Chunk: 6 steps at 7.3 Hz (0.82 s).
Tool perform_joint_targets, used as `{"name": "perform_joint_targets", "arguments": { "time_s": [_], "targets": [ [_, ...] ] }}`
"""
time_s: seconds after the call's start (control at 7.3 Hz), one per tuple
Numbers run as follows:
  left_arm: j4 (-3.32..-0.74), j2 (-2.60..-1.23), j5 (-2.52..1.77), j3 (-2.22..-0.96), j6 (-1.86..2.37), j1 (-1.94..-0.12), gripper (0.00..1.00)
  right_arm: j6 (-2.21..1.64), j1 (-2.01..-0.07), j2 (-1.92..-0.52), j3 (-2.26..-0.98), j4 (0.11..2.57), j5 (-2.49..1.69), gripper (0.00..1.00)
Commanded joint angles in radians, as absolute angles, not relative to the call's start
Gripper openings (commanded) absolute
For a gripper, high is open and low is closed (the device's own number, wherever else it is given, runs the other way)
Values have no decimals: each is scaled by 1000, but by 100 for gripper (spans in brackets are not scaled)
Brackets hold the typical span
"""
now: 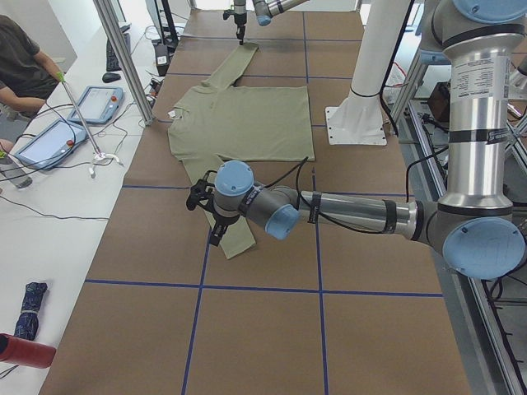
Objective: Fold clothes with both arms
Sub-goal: 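Grasp the sleeve cuff with the right gripper and lift it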
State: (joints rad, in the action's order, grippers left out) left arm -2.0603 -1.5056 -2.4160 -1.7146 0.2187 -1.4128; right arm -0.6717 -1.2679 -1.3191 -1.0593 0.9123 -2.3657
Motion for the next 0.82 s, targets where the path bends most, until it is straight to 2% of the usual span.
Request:
{"name": "perform_joint_targets", "arguments": {
  "time_s": [0.0, 0.14, 0.41, 0.68],
  "targets": [
    [-2060, -1512, -2418, -1717, 219, -1413, 100, -731, -1270, -1322, -1155, 920, -2396, 0],
    [-2060, -1513, -2418, -1727, 219, -1413, 100, -864, -1269, -1318, -1239, 919, -2408, 0],
    [-2060, -1513, -2418, -1755, 248, -1414, 100, -1218, -1133, -1283, -1435, 919, -2395, 0],
    [-2060, -1511, -2421, -1761, 249, -1414, 100, -1628, -936, -1022, -1419, 934, -2262, 0]
  ]
}}
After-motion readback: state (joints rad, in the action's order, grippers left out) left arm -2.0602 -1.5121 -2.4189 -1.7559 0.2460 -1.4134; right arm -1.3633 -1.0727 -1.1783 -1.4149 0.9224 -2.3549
